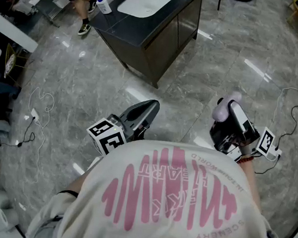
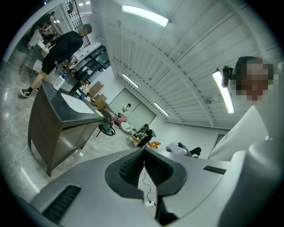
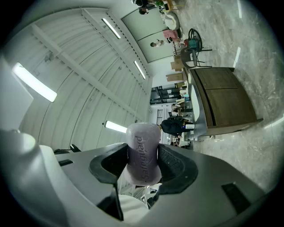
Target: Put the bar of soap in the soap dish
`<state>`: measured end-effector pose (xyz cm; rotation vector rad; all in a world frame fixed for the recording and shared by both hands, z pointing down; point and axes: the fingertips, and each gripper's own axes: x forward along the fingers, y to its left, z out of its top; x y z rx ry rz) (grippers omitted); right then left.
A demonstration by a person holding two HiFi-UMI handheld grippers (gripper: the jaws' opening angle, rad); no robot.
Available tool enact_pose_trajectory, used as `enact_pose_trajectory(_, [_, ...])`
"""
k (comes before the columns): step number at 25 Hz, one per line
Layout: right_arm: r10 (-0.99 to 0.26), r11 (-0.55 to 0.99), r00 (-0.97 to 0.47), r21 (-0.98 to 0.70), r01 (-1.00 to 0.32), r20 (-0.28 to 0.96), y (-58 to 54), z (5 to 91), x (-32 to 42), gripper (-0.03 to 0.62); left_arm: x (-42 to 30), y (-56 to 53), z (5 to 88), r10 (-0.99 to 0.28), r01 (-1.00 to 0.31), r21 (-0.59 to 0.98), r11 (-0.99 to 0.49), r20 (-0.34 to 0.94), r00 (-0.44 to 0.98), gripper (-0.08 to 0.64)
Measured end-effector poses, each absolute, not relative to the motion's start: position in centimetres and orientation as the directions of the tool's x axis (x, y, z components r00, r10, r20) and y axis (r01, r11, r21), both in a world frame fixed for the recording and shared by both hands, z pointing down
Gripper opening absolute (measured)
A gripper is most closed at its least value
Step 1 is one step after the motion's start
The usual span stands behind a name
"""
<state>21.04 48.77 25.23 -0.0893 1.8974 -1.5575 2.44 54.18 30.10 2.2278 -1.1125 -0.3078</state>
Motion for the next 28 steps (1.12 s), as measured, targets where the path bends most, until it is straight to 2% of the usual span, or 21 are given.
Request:
enact_pose_trajectory(18, [-0.478,0.240,-0.746,-0.886,0.397,-0.463,48.3,25.9,21.8,0.212,2.9,54.0,29.7,-0.785,-0.631,0.634,-0.447,0.062,0.617,0.008])
enact_pose_trajectory(28, [-0.449,0.270,-0.791,-0.907,0.323,-0.415,48.5,26.0,20.7,0.212,0.0,53.1,29.1,-0.812,-0.647,0.631,-0.428,0.046,0.582,0.008])
